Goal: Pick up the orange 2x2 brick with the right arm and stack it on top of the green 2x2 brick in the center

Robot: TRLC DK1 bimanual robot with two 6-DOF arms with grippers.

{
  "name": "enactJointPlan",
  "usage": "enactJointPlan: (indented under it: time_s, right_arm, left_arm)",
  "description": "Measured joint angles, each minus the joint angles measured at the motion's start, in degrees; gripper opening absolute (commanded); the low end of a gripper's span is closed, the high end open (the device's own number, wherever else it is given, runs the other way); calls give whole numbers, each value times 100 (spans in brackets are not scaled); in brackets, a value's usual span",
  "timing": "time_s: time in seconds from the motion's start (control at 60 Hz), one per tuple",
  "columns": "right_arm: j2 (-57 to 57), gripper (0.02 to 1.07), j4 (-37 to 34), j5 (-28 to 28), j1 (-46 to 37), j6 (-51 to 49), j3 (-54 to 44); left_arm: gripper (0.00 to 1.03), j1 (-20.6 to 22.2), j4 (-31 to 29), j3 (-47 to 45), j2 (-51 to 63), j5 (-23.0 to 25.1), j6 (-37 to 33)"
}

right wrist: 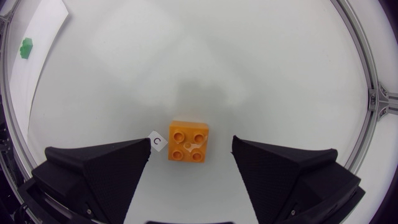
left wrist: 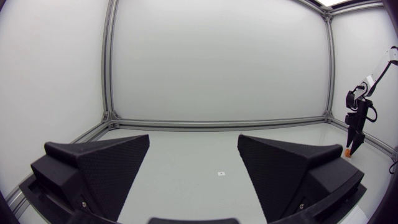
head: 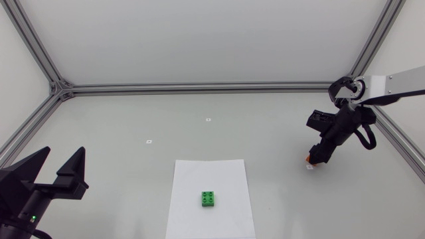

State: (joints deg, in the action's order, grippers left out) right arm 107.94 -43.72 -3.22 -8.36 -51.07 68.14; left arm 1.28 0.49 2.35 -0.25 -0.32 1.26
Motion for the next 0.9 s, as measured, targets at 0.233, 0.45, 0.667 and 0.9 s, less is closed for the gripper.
enactJointPlan:
  time_s: [0.233,0.45,0.667,0.9]
  right_arm:
    - [42,87,35,-17,-13,-39,-76]
    - [42,78,46,-72,-48,-44,-76]
    - [52,70,48,-107,-48,-46,-76]
    - [116,64,46,-107,-48,-66,-76]
  left_arm:
    - [99,0,0,0,0,-2,2]
    - [99,0,0,0,0,-2,0]
    - [99,0,0,0,0,-2,0]
    - [99,0,0,0,0,0,0]
